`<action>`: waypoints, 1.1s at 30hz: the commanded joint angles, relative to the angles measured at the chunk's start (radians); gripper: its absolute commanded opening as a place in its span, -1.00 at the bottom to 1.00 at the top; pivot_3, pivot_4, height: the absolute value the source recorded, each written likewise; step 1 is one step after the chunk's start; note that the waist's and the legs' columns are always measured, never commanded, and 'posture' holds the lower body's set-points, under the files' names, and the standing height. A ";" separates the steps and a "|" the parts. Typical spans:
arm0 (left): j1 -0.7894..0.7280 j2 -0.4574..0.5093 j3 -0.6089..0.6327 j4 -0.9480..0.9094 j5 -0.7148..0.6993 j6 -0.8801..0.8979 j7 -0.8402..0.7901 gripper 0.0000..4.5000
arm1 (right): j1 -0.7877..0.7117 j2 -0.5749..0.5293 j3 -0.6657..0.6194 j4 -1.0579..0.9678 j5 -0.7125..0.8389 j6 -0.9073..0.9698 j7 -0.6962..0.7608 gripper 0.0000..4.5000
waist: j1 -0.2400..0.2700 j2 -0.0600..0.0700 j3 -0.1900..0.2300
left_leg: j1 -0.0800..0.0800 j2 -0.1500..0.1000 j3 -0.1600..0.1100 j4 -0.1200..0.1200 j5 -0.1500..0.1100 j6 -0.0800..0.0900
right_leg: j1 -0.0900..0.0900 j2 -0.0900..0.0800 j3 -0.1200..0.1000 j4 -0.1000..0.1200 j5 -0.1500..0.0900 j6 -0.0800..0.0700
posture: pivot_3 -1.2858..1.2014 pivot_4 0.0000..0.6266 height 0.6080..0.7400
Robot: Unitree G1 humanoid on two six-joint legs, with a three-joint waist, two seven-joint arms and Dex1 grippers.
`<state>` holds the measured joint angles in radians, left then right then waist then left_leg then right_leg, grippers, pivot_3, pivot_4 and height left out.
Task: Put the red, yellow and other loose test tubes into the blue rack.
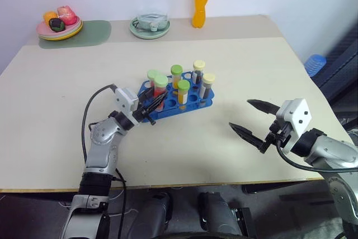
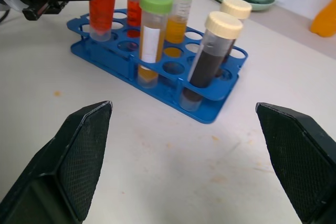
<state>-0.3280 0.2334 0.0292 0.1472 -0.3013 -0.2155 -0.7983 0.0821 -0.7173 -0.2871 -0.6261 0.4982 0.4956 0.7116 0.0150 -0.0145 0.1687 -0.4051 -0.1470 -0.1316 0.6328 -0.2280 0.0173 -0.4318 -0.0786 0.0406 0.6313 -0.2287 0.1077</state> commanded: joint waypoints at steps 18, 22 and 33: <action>-0.018 -0.010 -0.032 0.093 0.031 -0.078 0.025 -0.66 | 0.001 -0.024 -0.040 -0.054 0.043 0.023 -0.016 1.00 | 0.000 0.000 -0.001 | 0.004 0.000 0.000 0.000 -0.001 0.001 | 0.004 0.000 0.000 -0.001 0.000 0.000 | 0.03 -0.52 1.00; -0.022 -0.016 -0.035 0.098 0.029 -0.077 0.025 -0.66 | -0.003 -0.020 -0.032 -0.052 0.041 0.021 -0.019 1.00 | 0.000 0.000 0.000 | 0.004 0.000 0.000 0.000 -0.001 0.001 | 0.003 0.000 0.000 -0.001 0.000 0.000 | 0.03 -0.52 1.00; -0.034 -0.034 -0.015 0.124 -0.007 -0.065 0.019 0.84 | 0.010 -0.016 -0.037 -0.060 0.039 0.016 -0.025 1.00 | 0.000 0.000 0.000 | 0.004 0.000 0.000 0.000 -0.001 0.001 | 0.004 0.000 0.000 -0.001 0.000 0.000 | 0.03 -0.52 1.00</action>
<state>-0.3513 0.2042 0.0051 0.2768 -0.2946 -0.2725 -0.7839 0.0944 -0.7271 -0.3020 -0.6461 0.5295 0.5226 0.6915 0.0152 -0.0144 0.1682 -0.4015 -0.1470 -0.1316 0.6323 -0.2288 0.0186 -0.4282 -0.0787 0.0404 0.6305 -0.2289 0.1080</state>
